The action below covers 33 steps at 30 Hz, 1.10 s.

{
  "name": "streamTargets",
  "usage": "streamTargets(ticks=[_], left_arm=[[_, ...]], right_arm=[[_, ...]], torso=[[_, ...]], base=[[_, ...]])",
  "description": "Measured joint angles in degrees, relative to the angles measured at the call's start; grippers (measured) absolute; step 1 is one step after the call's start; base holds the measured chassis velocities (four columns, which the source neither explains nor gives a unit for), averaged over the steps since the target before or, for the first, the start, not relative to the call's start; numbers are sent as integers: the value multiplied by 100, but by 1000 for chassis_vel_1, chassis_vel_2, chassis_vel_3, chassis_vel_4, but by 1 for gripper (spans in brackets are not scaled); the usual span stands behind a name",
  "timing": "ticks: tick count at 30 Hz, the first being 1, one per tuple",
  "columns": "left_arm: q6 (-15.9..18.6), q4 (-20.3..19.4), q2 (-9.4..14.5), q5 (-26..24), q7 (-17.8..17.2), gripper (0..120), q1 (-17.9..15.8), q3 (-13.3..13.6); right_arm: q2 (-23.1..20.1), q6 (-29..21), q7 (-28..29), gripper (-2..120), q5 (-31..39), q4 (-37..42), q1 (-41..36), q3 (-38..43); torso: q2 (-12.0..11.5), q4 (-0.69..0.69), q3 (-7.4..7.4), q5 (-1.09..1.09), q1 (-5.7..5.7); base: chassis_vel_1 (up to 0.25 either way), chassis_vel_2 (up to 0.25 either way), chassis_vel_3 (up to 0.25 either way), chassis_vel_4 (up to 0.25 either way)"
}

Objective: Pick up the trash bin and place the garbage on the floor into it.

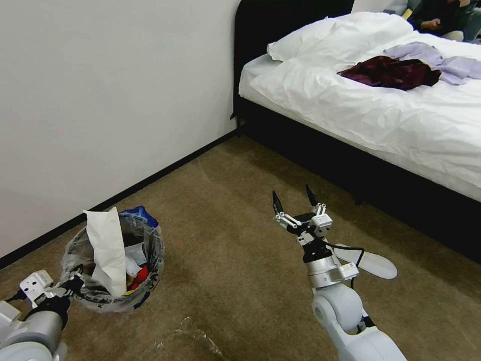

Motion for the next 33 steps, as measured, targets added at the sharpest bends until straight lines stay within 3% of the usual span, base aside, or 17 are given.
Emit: streamTargets(ticks=[19, 33], left_arm=[[3, 11, -47, 64, 51, 1, -48, 88], [-13, 13, -69, 96, 99, 1, 0, 80]], right_arm=[[223, 143, 146, 100, -340, 67, -387, 708], [263, 168, 147, 100, -458, 100, -467, 795]], torso=[[0, -1, 0, 0, 0], [0, 0, 0, 0, -1]], base=[[0, 0, 0, 0], [0, 0, 0, 0]])
